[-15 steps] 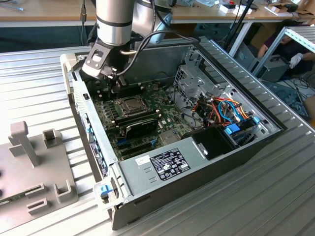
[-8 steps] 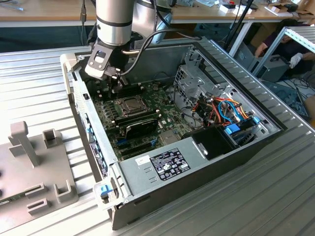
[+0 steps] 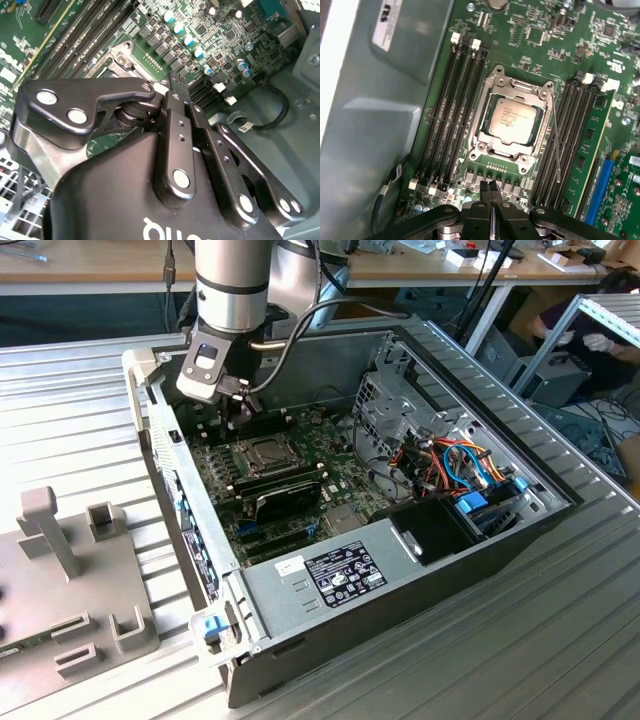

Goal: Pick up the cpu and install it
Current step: 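Install the first cpu locking lever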

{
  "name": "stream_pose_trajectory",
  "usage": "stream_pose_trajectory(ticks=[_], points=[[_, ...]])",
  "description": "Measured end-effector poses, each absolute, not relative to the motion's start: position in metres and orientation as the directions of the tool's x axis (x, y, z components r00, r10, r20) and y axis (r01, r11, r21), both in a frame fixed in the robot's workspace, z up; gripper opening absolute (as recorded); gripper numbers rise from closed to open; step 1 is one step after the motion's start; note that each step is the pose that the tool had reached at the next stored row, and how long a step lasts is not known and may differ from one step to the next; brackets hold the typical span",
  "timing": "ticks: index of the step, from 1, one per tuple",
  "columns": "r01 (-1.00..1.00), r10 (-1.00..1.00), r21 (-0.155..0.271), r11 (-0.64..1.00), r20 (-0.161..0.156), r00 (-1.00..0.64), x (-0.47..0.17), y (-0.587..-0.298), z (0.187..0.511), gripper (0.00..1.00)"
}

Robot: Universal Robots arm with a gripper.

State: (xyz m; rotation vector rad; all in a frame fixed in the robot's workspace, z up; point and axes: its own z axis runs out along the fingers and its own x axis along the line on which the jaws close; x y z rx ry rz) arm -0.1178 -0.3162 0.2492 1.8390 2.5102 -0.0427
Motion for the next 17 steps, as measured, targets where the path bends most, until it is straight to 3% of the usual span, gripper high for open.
stream_pose_trajectory(ticks=[17], points=[[0.94,0.939,-0.005,0.342,-0.04,-0.342,-0.1178,-0.3162,0.2492,0.11]])
